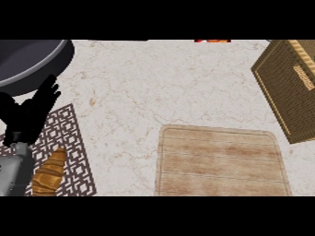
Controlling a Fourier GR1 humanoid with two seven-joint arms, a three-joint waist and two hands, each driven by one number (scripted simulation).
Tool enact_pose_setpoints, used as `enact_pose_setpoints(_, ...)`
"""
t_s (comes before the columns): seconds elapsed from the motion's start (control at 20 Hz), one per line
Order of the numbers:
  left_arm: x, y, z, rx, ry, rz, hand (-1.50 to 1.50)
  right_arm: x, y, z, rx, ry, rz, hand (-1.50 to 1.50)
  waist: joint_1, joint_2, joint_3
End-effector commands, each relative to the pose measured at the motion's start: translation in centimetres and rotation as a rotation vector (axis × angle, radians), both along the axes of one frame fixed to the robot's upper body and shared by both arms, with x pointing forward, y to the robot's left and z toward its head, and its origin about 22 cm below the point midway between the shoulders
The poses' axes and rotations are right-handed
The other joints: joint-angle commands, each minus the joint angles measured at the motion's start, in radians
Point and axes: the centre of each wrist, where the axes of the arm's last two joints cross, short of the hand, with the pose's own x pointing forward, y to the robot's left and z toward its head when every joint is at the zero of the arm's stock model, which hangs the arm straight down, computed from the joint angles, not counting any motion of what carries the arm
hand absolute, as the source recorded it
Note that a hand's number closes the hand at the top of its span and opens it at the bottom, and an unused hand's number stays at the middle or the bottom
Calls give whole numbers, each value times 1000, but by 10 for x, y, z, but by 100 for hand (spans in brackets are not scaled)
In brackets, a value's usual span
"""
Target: Pick the pear from the cutting board and place it in the basket
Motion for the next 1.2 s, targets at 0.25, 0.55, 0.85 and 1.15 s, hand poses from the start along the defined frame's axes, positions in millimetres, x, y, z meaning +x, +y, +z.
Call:
enact_pose_setpoints(0.25,1,12,10,-1,10,16,0,-2,8,-20,74,-171,-26,-150,2,-4,0)
enact_pose_setpoints(0.55,-6,14,-2,10,2,18,0,-14,-29,19,66,-462,-100,-150,-18,-9,-2)
enact_pose_setpoints(0.85,-22,24,-18,-1,46,69,0,-26,-35,16,102,-640,-104,-150,-61,-34,-3)
enact_pose_setpoints(1.15,-19,29,-10,-1,44,108,0,-34,6,-29,184,-551,-43,-150,-119,-57,-4)
